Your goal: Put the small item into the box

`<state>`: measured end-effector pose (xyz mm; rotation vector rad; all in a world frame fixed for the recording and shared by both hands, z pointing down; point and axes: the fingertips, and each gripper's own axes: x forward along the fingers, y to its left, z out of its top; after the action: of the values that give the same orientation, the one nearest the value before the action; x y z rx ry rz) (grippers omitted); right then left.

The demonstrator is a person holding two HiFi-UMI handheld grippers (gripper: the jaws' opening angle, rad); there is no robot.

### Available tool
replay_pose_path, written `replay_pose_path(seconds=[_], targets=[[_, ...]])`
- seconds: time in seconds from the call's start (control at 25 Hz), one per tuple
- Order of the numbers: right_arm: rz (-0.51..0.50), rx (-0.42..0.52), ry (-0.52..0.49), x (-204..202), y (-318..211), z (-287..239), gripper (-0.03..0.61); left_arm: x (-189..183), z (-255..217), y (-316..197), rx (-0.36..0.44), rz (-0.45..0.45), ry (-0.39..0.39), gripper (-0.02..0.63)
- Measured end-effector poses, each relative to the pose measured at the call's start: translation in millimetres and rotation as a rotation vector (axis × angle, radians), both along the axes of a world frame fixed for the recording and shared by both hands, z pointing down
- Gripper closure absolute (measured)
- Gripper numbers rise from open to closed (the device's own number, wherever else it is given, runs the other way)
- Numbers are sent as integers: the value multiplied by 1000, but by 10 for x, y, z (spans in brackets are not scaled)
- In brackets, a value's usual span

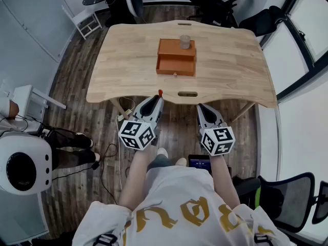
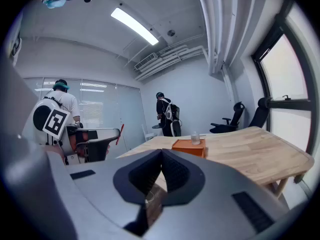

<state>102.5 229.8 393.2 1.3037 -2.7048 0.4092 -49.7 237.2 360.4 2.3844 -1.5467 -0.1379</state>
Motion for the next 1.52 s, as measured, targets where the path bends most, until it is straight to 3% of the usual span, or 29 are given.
replay_pose_path(seconds=[0.4, 1.0, 1.24, 1.52], targets=[[30, 35, 37, 130, 48, -32, 566, 23, 12, 30, -11, -9, 7, 557], [45, 32, -27, 167, -166, -56, 566, -47, 0, -82, -22, -35, -13, 557], [53, 22, 31, 129, -553, 93, 566, -82, 1, -571, -8, -17, -27, 557], [74, -26, 42, 26, -1449, 298, 566, -233, 249, -1570, -47, 5, -28, 557]])
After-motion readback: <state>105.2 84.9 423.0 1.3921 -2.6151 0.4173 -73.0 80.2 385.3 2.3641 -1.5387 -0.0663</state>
